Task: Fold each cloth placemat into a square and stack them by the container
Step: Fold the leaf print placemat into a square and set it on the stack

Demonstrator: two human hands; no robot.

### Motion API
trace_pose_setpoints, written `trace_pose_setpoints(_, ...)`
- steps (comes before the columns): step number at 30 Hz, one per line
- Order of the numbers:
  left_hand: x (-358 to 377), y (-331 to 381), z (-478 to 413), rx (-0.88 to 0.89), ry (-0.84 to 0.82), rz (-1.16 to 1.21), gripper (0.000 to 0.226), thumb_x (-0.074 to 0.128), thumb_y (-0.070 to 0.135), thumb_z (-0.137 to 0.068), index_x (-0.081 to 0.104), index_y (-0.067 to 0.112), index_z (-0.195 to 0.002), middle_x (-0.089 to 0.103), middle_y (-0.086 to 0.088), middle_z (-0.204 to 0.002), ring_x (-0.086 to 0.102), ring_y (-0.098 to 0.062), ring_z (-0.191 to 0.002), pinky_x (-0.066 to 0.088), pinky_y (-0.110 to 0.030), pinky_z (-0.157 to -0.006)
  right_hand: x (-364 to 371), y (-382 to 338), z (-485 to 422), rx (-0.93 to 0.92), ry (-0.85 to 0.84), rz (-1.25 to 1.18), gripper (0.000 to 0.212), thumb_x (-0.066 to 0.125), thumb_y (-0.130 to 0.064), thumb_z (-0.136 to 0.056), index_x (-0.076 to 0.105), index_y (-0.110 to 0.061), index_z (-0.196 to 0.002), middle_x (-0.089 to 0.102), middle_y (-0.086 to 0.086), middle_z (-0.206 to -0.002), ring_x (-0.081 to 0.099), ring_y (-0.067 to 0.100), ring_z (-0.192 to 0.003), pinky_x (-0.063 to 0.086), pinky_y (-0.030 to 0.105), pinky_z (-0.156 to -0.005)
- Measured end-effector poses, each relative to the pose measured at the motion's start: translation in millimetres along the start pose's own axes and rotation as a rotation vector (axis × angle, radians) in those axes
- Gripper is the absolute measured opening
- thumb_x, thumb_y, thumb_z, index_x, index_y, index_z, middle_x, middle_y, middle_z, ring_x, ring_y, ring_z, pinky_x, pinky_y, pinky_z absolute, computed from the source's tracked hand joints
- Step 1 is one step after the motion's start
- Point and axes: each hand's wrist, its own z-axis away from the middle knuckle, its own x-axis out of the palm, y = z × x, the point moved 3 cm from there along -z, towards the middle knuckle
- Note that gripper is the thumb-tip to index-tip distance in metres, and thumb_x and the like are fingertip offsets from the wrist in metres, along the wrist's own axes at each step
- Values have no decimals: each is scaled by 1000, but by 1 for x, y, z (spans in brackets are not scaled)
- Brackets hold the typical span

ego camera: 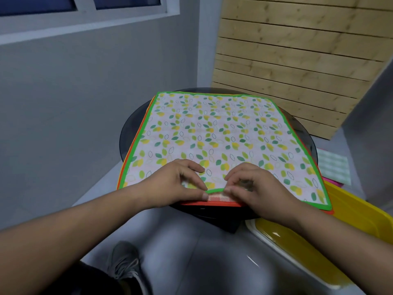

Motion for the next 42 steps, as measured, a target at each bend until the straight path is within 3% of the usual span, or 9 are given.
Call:
trace_pose_setpoints(9, -5, 10, -2, -24, 5, 102, 6, 81, 23, -83, 80, 18, -81, 76, 4, -90, 69, -10, -81, 53, -22, -72, -5, -1, -6, 79, 16, -85, 8, 77, -31, -81, 73, -29, -75, 67, -13, -96, 61, 1, -96, 44, 17, -85)
trace_pose_setpoints(15, -23, 31, -3, 1, 41, 7, 7, 77, 22, -85, 80, 21, -80, 76, 11, -79, 67, 2, -75, 49, -12, -73, -26, -10, -5, 30, 70, -20, 15, 81, -45, -72, 73, -34, -78, 67, -16, -94, 62, 2, -97, 46, 23, -89)
trace_pose_setpoints(18, -38, 45, -9, 31, 80, -49, 9, 78, 26, -85, 80, 19, -78, 77, 9, -80, 69, -5, -80, 50, -17, -75, -46, -16, -7, -6, 134, 1, 10, 80, -40, -74, 73, -34, -75, 68, -15, -88, 64, 4, -91, 49, 30, -85)
trace_pose_setpoints(22, -59, 62, -25, 57, 95, -120, 12, 78, 28, -85, 80, 18, -78, 77, 12, -81, 69, 2, -82, 49, -11, -76, -66, -20, -21, -14, 174, 13, 7, 78, -32, -79, 75, -30, -73, 70, -13, -79, 65, 8, -81, 52, 38, -78)
trace_pose_setpoints(27, -88, 78, -60, 89, 142, -215, 12, 79, 30, -83, 81, 19, -80, 76, 12, -80, 69, -2, -81, 55, -29, -82, -95, -22, -51, 25, 243, 165, 13, 77, -29, -82, 74, -29, -69, 68, -19, -70, 61, 0, -72, 45, 18, -66)
trace_pose_setpoints(30, -108, 86, -88, 102, 173, -300, 17, 82, 36, -79, 78, 20, -73, 73, 7, -69, 66, -14, -67, 53, -33, -67, -112, -18, -74, 63, 279, 279, 14, 74, -37, -82, 73, -29, -72, 68, -15, -71, 59, 1, -70, 49, 28, -68)
trace_pose_setpoints(34, -127, 81, -127, 80, 227, -436, 25, 80, 39, -81, 71, 20, -67, 55, 8, -51, 46, -7, -49, 36, -25, -51, -128, -9, -107, 39, 334, 520, 22, 69, -47, -84, 71, -26, -78, 66, -10, -79, 58, 12, -77, 46, 32, -69)
trace_pose_setpoints(38, -131, 53, -157, 26, 312, -548, 25, 73, 49, -83, 68, 27, -72, 61, 9, -65, 58, -18, -72, 42, -30, -68, -135, 21, -141, -29, 359, 708, 27, 65, -49, -87, 69, -24, -78, 65, -6, -77, 59, 21, -81, 39, 33, -70)
trace_pose_setpoints(42, -132, 33, -179, 107, 363, -702, 32, 68, 58, -83, 68, 27, -78, 69, 9, -78, 61, -15, -83, 32, -31, -78, -123, 51, -168, -83, 344, 946, 31, 48, -42, -90, 68, -27, -72, 60, -6, -66, 61, 26, -72, 32, 34, -66)
